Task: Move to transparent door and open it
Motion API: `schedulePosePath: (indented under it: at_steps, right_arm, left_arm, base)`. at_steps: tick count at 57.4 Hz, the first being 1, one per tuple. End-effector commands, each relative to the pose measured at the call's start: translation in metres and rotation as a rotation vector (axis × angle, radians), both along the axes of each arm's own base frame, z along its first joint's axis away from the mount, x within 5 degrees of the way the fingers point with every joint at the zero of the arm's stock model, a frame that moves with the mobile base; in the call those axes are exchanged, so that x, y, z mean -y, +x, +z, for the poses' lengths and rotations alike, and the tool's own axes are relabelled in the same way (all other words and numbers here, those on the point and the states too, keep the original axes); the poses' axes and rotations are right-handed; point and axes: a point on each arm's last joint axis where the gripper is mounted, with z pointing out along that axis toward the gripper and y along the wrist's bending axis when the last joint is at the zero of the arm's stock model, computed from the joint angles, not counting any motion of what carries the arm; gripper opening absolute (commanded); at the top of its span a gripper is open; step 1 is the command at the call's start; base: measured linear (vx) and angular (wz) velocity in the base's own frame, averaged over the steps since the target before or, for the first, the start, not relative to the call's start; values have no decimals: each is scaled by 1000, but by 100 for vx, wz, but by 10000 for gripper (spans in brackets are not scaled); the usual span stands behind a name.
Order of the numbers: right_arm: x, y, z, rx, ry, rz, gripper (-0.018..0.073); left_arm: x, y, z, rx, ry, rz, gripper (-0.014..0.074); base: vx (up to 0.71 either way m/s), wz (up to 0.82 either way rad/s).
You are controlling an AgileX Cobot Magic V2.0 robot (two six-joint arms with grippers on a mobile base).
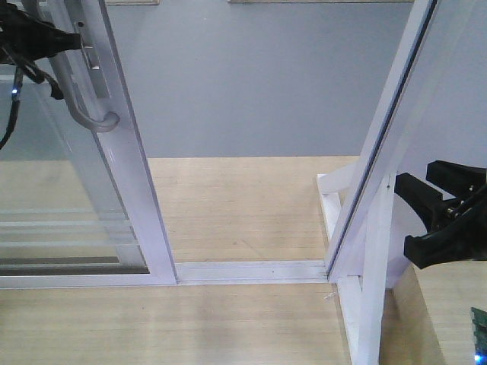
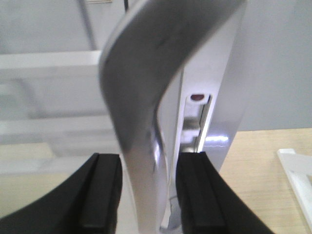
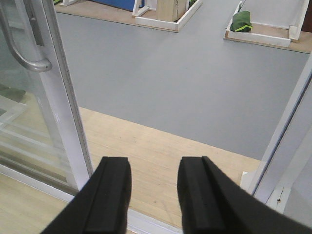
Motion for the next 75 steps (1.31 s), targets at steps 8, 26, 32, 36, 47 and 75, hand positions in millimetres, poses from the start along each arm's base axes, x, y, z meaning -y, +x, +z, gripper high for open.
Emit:
schedulePosePath:
  at_steps: [8,26,32,36,47,75]
  right_arm:
    - [1,3,16,100,32,-13,320]
    - [1,3,16,96,38,-14,320]
    - [1,3,16,94,37,-14,320]
    - [1,2,16,90,35,-13,320]
    - [1,2,16,91,35,-13,320]
    - [1,2,16,91,35,-13,320]
  left_arm:
    - [-19,-32,29,187,4,39,394]
    - [-15,-105,46,295,-7,31,341]
    - [-14,-135,56,336,-9,33,329]
    - [-14,-158,64,354,-9,37,323]
    - [-14,-205,76,295,-9,54,323]
    - [-12,-260,88,333,-58,57,203]
  base:
    - [0,0]
    - [0,0]
    - [0,0]
    - [0,0]
    - [0,0]
    - [0,0]
